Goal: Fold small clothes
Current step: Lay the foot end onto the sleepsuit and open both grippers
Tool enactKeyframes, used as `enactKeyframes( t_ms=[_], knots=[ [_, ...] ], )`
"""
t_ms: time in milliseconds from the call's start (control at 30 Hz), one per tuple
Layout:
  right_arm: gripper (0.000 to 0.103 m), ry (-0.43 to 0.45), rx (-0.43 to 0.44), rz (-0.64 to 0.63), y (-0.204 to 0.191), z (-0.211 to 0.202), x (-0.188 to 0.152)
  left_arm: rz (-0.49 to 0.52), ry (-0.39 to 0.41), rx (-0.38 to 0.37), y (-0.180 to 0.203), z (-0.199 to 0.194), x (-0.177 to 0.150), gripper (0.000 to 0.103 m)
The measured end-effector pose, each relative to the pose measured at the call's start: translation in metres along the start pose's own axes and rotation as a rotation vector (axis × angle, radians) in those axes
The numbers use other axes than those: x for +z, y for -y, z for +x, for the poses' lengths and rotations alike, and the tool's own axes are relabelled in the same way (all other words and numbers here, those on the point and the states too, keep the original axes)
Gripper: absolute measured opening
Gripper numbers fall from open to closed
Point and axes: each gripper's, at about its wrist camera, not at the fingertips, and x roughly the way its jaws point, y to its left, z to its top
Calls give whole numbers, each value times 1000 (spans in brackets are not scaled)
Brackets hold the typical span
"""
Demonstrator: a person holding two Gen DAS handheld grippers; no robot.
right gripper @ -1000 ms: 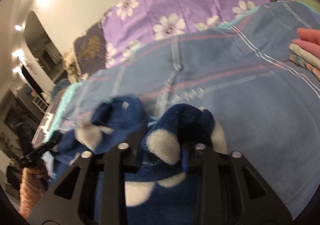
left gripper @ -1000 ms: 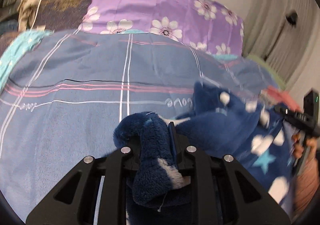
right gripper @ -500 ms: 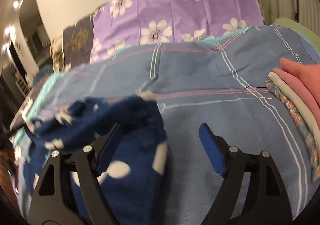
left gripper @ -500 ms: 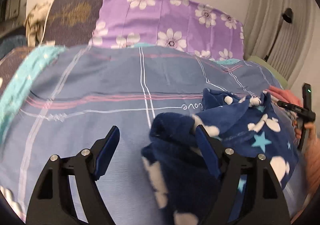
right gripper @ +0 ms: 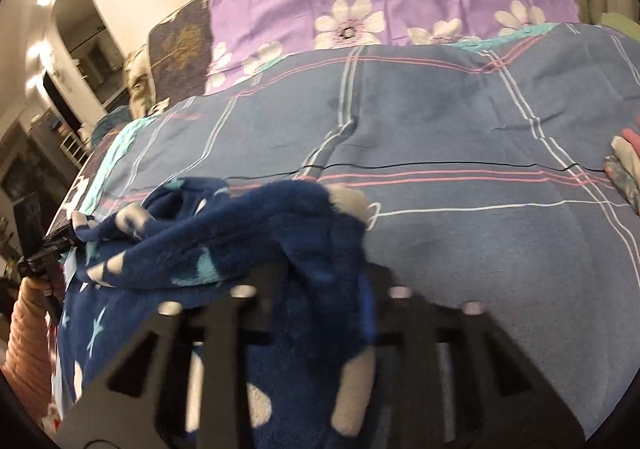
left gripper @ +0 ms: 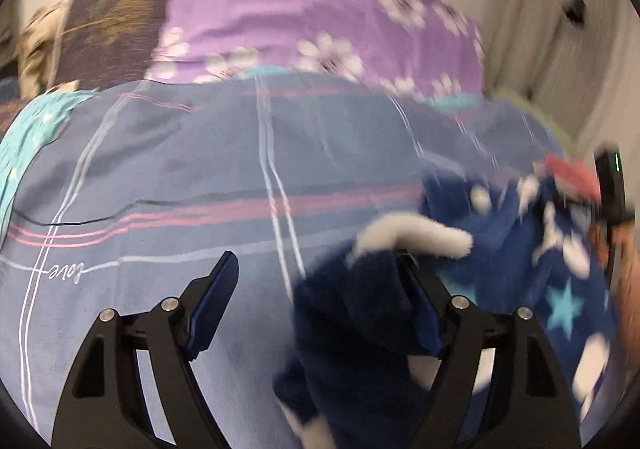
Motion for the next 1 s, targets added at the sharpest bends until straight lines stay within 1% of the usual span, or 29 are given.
enactKeyframes(
  t_ms=[33, 100, 167, 200, 233, 267, 333, 400, 433, 467, 500, 533, 567, 600, 633, 667, 700, 733, 767, 800, 833, 867, 900, 933, 967, 1000],
  knots=[
    [22, -7, -4, 21, 2, 2, 1, -51, 31, 16, -7, -3, 5, 79],
    [22, -18, -3, 57, 7, 5, -1, -123, 74, 10, -17, -10, 9, 79],
    [22, -24, 4, 69, 11, 8, -4, -154, 92, -34, -25, -16, 8, 79],
    [25, -25, 5, 74, 12, 8, -6, -149, 85, -50, -25, -17, 6, 82],
    [26, -27, 5, 81, 13, 9, -6, -133, 58, -64, -23, -13, 3, 85],
    [29, -31, 8, 90, 15, 10, -6, -116, 26, -70, -20, -7, 0, 85],
    [32, -37, 19, 108, 17, 13, -5, -95, -38, -88, -14, 11, -6, 85],
    [32, -37, 20, 106, 17, 13, -5, -119, -96, -117, -12, 31, -10, 83],
    [30, -34, 17, 101, 16, 12, -5, -137, -123, -147, -11, 42, -12, 61],
    [25, -26, 22, 93, 14, 10, -4, -150, -143, -182, -10, 50, -13, 39],
    [19, -11, 31, 95, 13, 6, -3, -161, -154, -196, -9, 54, -14, 8],
    [17, 8, 43, 101, 13, 0, -2, -179, -148, -189, -8, 55, -13, 7],
    [15, 54, 83, 117, 11, -13, 0, -180, -105, -193, -6, 46, -11, 7],
    [14, 91, 122, 124, 9, -23, 2, -177, -44, -196, -3, 29, -8, 7],
    [14, 134, 169, 126, 7, -35, 4, -178, 0, -198, -2, 14, -7, 7],
    [14, 168, 202, 124, 5, -45, 7, -175, 56, -201, -1, -7, -5, 7],
    [14, 198, 226, 117, 1, -54, 10, -161, 93, -195, -1, -23, -4, 7],
    [14, 204, 224, 110, -2, -56, 13, -122, 111, -144, 1, -35, -3, 8],
    [15, 195, 195, 94, -5, -52, 16, -96, 106, -104, 2, -35, -2, 8],
    [18, 162, 105, 57, -10, -40, 18, -76, 75, -62, 2, -29, -3, 10],
    [22, 128, 19, 28, -13, -28, 17, -68, 43, -36, 1, -20, -3, 14],
    [32, 85, -66, 7, -14, -14, 13, -53, -2, 13, 2, -9, -6, 18],
    [33, 33, -146, -1, -13, -1, 6, -35, -39, 80, 3, 0, -9, 28],
    [33, 9, -165, 3, -11, 3, -1, -19, -59, 130, 5, 4, -11, 38],
    [33, 5, -152, 16, -7, 0, -8, -15, -54, 139, 7, 1, -13, 41],
    [40, 23, -130, 30, -2, -9, -14, -14, -43, 125, 9, -3, -14, 50]
  ],
)
